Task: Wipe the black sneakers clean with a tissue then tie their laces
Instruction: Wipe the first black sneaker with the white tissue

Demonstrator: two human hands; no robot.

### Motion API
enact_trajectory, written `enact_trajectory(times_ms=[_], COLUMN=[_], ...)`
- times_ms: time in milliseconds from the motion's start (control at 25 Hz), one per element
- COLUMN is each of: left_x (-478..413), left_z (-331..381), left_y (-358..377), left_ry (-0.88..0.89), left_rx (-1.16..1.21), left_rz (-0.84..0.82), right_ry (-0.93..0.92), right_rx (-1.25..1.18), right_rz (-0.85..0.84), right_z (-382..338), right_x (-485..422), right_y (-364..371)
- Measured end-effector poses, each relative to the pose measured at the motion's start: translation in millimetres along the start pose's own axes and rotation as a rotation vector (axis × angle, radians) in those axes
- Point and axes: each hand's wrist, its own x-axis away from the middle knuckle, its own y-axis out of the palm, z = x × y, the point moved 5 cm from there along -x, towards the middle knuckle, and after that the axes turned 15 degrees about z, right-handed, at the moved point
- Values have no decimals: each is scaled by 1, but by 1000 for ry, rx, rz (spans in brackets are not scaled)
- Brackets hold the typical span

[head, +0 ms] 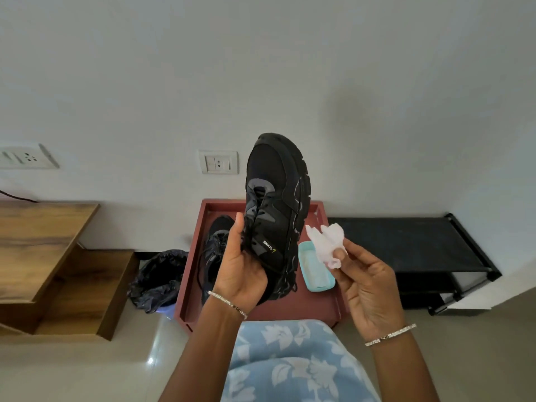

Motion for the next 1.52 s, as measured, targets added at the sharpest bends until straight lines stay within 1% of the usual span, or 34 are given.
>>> enact_trajectory(times_ms=[160,240,320,400,480,520,560,640,760,840,920,1040,1080,1160,1240,1360,1440,1520], left_x=[62,89,111,131,148,155,162,170,180,186,192,200,202,202,202,200,200,201], left_z=[8,10,11,10,9,9,11,15,20,22,19,14,15,21,29,37,37,35], left_y=[5,7,10,10,8,6,4,-1,-16,-24,-27,-27,-28,-30,-35,-41,-43,-44], left_ry=[1,13,17,21,40,47,56,63,60,58,43,58,65,85,109,122,114,121], left_rx=[16,10,14,6,-23,-33,-36,-20,32,58,75,86,99,138,156,150,157,173], left_rz=[-195,-290,-361,-425,-449,-452,-459,-454,-422,-390,-384,-369,-362,-331,-318,-284,-258,-230], right_ry=[-442,-689,-966,-1169,-1371,-1453,-1495,-1456,-1344,-1331,-1358,-1416,-1425,-1420,-1409,-1345,-1348,-1365], right_rx=[210,312,418,445,484,513,529,535,530,536,539,533,528,520,517,536,567,549], right_rz=[-97,-98,-60,-37,-18,13,35,22,-103,-152,-140,-44,-38,-89,-152,-219,-227,-195], right_z=[-59,-81,-96,-100,-92,-85,-77,-58,-26,-20,-32,-63,-68,-62,-41,-13,-18,-35], right_x=[73,100,120,143,167,177,184,192,214,227,228,216,213,214,222,232,227,222], right_y=[26,37,45,50,53,53,52,44,28,25,33,51,55,55,44,27,32,47])
